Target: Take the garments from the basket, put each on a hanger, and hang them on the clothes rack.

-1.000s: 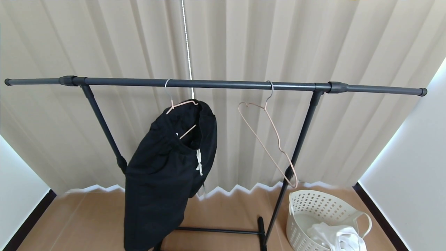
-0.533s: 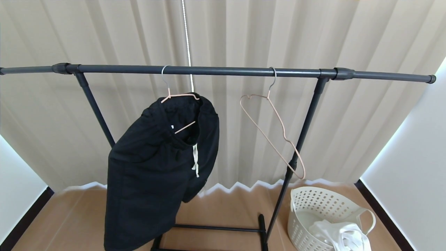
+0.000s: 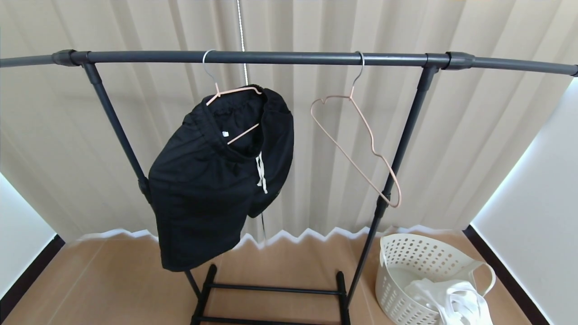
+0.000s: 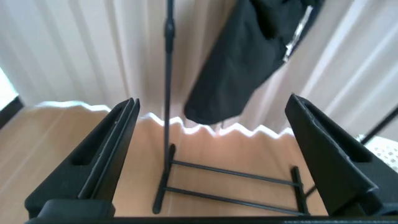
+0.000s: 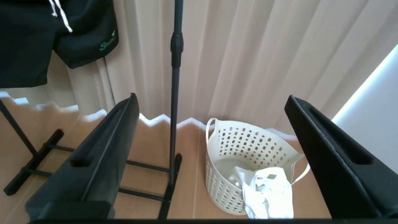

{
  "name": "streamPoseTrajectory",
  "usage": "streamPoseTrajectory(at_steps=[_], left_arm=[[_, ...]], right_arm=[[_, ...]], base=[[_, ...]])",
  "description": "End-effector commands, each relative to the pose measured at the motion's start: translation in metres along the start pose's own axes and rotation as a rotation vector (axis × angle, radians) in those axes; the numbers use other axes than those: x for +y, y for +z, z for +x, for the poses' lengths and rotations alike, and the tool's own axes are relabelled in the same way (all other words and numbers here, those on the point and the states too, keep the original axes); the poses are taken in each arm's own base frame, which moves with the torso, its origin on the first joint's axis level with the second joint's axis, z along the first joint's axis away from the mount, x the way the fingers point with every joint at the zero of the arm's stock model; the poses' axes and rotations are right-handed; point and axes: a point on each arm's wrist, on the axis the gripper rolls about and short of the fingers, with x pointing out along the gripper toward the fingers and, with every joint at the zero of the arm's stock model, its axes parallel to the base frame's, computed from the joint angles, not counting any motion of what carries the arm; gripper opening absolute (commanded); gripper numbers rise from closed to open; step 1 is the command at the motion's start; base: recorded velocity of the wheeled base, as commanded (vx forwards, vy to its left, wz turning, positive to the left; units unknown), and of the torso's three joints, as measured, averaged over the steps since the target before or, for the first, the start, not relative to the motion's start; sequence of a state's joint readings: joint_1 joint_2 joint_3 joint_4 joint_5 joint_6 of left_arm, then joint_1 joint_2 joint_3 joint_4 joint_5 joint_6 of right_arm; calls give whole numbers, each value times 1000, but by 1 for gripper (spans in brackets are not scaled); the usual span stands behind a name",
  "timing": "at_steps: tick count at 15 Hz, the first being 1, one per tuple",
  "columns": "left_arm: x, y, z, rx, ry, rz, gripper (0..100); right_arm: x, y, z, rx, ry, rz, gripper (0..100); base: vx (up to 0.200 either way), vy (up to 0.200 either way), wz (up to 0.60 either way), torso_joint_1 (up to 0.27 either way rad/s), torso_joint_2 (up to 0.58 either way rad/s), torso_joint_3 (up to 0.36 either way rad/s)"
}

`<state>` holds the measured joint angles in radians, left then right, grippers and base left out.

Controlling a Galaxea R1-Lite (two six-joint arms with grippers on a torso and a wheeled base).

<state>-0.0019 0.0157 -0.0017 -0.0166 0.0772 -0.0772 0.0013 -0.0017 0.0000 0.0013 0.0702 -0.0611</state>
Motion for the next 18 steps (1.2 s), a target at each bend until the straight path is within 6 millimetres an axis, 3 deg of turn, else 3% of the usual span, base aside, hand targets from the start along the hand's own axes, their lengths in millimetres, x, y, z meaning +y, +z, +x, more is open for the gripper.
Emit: streamPoseTrajectory(at_steps=[1,6,12,16,18], left_arm=[[0,-1,0,-3,-5,0,100],[0,-1,0,-4,-8,0,100],[0,0,0,-4,-10,0,100],[0,0,-1,-4,-10,-1,100],[0,0,0,-3,-11,-1,100]], right_arm=[[0,0,0,2,1,0,100],[0,0,0,2,1,0,100],[0,0,0,2,1,0,100],[0,0,0,2,1,0,100],[0,0,0,2,1,0,100]], base=[[0,0,0,-203,540,344],[0,0,0,-186,533,342],[-200,-100,0,-67,220,153],[0,-50,0,-2,1,3],[200,0,0,2,0,7]])
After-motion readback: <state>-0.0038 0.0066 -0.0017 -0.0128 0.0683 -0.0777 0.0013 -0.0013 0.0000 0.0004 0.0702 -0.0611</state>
